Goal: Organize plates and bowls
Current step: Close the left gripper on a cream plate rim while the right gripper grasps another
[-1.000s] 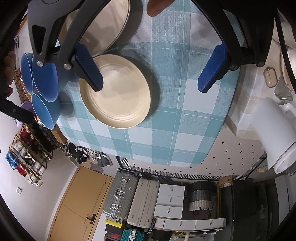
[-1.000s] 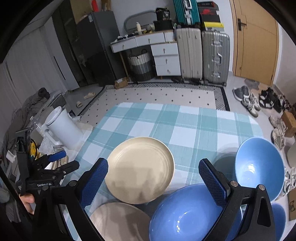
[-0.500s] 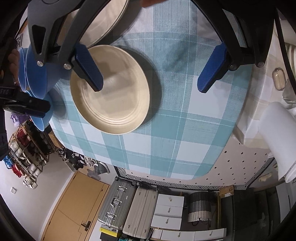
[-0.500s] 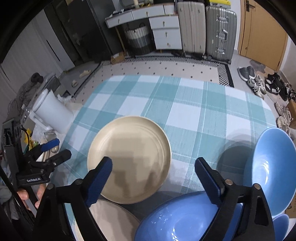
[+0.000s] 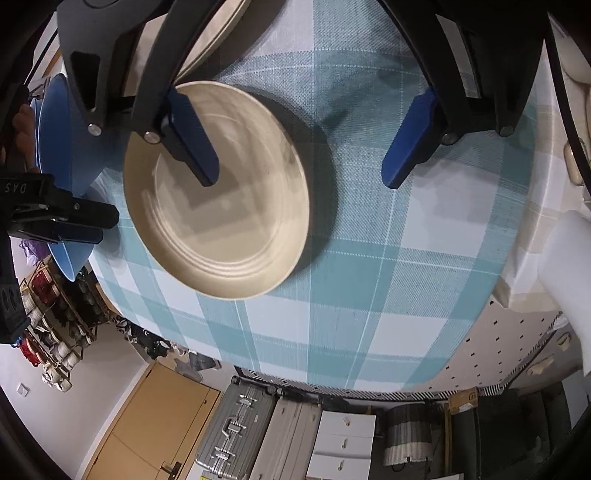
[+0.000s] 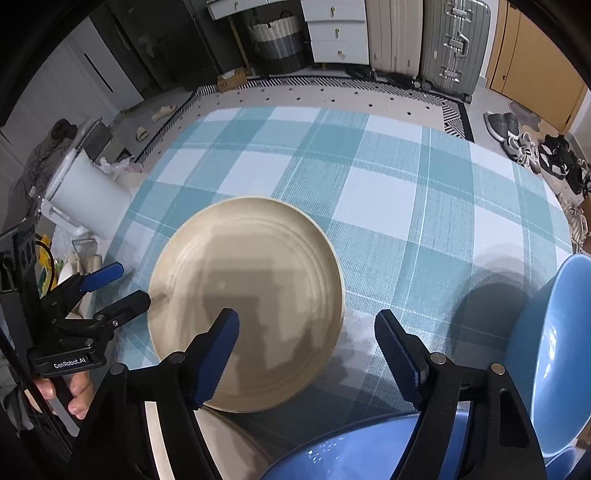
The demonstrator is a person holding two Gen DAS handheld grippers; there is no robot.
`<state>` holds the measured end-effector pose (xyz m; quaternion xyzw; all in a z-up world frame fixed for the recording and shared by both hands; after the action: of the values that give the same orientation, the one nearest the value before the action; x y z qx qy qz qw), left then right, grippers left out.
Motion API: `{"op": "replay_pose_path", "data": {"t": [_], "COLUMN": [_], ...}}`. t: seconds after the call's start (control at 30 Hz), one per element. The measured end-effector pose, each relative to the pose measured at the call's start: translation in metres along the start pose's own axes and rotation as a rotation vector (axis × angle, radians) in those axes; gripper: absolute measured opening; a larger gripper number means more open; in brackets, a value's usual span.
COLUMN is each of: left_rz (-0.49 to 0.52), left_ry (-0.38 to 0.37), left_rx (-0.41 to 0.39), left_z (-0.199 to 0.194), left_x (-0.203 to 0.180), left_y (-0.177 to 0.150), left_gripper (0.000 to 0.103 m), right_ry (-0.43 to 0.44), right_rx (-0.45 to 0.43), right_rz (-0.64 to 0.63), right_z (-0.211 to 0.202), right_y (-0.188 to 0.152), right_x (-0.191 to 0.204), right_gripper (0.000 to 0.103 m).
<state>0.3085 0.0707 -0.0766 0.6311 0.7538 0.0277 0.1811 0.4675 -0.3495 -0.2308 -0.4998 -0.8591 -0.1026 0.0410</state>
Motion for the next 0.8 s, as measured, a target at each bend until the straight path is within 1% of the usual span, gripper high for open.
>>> {"op": "replay_pose_path", "data": {"t": [0.07, 0.23, 0.27, 0.33, 0.43, 0.53, 0.63, 0.67, 0.73, 0.8], "left_rz": [0.0, 0.009, 0.013, 0.018, 0.036, 0.054, 0.077, 0.085, 0.092, 0.096], "left_ry": [-0.008, -0.005, -0.002, 0.005, 0.007, 0.012, 0.033, 0.038, 0.037, 0.034], "left_rx": [0.014, 0.043, 0.048, 0.055, 0.07, 0.082, 0.079, 0.077, 0.079, 0.079], "left_z": [0.007, 0.022, 0.025, 0.028, 0.034, 0.039, 0.04, 0.04, 0.04, 0.039], "left_x": [0.0, -0.002, -0.003, -0.004, -0.007, -0.01, -0.013, -0.014, -0.015, -0.016], "left_y": [-0.001, -0.003, -0.003, -0.005, -0.008, -0.009, -0.011, -0.012, -0.012, -0.013], "left_gripper": [0.081, 0.077, 0.074, 0.07, 0.066, 0.059, 0.052, 0.047, 0.042, 0.036], "right_ry": [0.003, -0.01, -0.016, -0.025, -0.038, -0.047, -0.057, -0.062, -0.071, -0.082], "right_rx": [0.019, 0.054, 0.061, 0.076, 0.093, 0.105, 0.116, 0.12, 0.13, 0.132], "right_rz": [0.002, -0.005, -0.004, -0.001, 0.006, 0.013, 0.008, 0.002, 0.005, -0.013], "right_z": [0.006, 0.014, 0.016, 0.021, 0.026, 0.031, 0.035, 0.037, 0.04, 0.041], "right_y": [0.001, 0.002, 0.002, 0.002, 0.0, 0.0, 0.0, 0.0, -0.001, -0.002], "right_x": [-0.001, -0.001, -0.001, -0.002, -0.003, -0.004, -0.005, -0.005, -0.006, -0.003], "right_gripper": [0.074, 0.064, 0.064, 0.059, 0.058, 0.055, 0.051, 0.05, 0.044, 0.04]}}
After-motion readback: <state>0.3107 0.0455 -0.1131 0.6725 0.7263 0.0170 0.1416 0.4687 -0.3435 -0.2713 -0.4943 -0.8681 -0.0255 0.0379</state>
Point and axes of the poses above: each gripper's, at about its wrist camera, not at the fingertips, and z roughly the way its jaws point, x to its left, y to its top, the point moved 6 cm from there along z, roughly the way its jaws point, and after that the axes turned 13 degrees about x, right-handed, at the moved point
